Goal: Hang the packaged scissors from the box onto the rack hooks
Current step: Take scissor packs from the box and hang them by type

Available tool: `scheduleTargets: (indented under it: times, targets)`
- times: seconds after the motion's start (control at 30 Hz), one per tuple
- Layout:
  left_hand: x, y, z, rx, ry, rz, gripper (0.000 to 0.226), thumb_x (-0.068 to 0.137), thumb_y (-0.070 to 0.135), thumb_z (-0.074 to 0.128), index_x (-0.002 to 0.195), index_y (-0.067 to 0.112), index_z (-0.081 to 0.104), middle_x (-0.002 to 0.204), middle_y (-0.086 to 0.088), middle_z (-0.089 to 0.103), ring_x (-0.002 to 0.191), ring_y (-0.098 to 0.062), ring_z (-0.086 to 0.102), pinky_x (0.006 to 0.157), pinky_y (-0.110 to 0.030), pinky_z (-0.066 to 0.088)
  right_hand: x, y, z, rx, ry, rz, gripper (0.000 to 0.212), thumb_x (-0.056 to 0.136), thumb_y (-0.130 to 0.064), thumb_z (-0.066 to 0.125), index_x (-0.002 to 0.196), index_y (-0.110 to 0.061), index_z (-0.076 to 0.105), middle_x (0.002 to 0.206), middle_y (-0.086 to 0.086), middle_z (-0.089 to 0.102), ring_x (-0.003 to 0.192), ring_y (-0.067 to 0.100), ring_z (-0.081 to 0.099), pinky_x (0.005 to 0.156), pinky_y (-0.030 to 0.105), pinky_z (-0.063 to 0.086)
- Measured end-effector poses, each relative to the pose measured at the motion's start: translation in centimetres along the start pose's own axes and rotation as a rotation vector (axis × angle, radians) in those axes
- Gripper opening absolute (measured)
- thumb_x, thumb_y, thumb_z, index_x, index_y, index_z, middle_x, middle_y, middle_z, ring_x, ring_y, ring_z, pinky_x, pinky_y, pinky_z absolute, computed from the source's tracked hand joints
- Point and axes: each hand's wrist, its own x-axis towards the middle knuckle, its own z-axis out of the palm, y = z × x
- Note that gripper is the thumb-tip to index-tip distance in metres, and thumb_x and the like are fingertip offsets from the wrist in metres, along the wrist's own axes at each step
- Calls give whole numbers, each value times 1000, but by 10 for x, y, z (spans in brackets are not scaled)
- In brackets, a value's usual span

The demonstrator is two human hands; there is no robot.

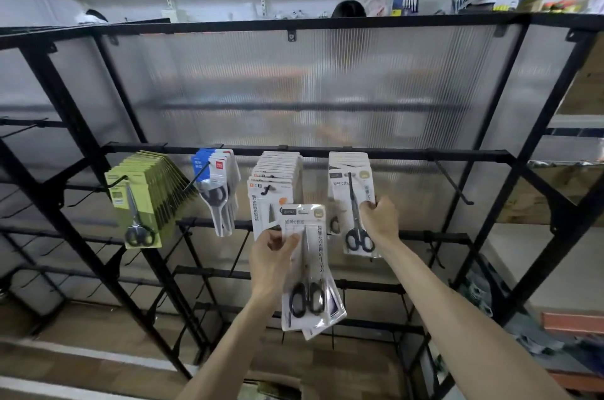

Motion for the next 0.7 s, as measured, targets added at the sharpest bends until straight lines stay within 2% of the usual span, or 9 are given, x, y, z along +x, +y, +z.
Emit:
scheduleTargets:
  times: [0.07, 0.17, 0.27, 0.33, 0.37, 0.47, 0.53, 0.6, 0.7]
  targets:
    - [-3, 2, -1, 10, -21, 3, 17, 90, 24, 76, 89, 12, 65, 81, 2, 64, 73, -11, 57, 65, -20, 43, 6, 7, 4, -34, -41, 27, 18, 97, -23, 54, 98, -6, 60, 102, 11, 69, 85, 24, 66, 62, 33, 52]
    - [-4, -1, -1, -37, -56, -11, 24, 88, 27, 79, 87, 7, 65, 76, 0, 60, 68, -13, 54, 68, -29, 51, -18, 11, -1, -122, -22, -20, 28, 100, -29, 55, 107, -2, 49, 107, 11, 61, 91, 23, 61, 70, 36, 54]
    - [-6, -2, 4, -52, -94, -22, 32, 86, 30, 80, 90, 1, 65, 77, -5, 59, 70, -16, 52, 70, -29, 47, -74, 11, -17, -79, -92, -137, 31, 101, -39, 53, 113, -11, 46, 111, -4, 49, 99, 8, 51, 77, 16, 40]
    - [-9, 0, 14, -42, -137, -17, 33, 85, 33, 81, 91, 4, 68, 81, -10, 66, 73, -19, 58, 74, -32, 51, -103, 10, -26, 105, -280, -83, 33, 98, -43, 57, 118, -20, 46, 113, -16, 55, 100, -7, 54, 77, 9, 42]
    - [-12, 2, 20, -26, -160, -3, 31, 84, 35, 82, 90, 7, 69, 84, -10, 70, 76, -19, 62, 76, -34, 54, -108, 13, -30, 157, -331, -72, 34, 96, -43, 61, 117, -20, 50, 111, -17, 59, 98, -8, 57, 77, 9, 45]
    - [-28, 9, 37, -29, -209, 39, 28, 84, 36, 81, 90, 11, 71, 85, -5, 74, 80, -18, 67, 76, -29, 52, -108, 21, -44, 144, -228, -119, 16, 92, -30, 69, 100, -18, 62, 94, -5, 69, 84, 5, 63, 72, 16, 48]
    - [-33, 11, 45, -36, -205, 51, 23, 86, 34, 80, 92, 14, 71, 88, -5, 72, 83, -20, 66, 76, -31, 52, -107, 22, -62, 144, -111, -111, 9, 92, -23, 69, 97, -18, 63, 90, -5, 69, 81, 9, 63, 68, 15, 46]
    - [-35, 11, 48, -32, -187, 76, 13, 91, 24, 75, 97, 15, 69, 93, -3, 69, 88, -20, 65, 74, -25, 51, -107, 25, -83, 164, -34, -72, 5, 94, -18, 64, 97, -16, 60, 88, -2, 65, 76, 12, 59, 62, 13, 44]
    - [-35, 14, 45, -7, -168, 116, 11, 95, 8, 69, 100, 16, 64, 95, 3, 65, 85, -9, 61, 67, -12, 46, -107, 27, -108, 115, -1, -77, 7, 94, -20, 64, 95, -16, 58, 91, 6, 66, 79, 20, 61, 67, 27, 46]
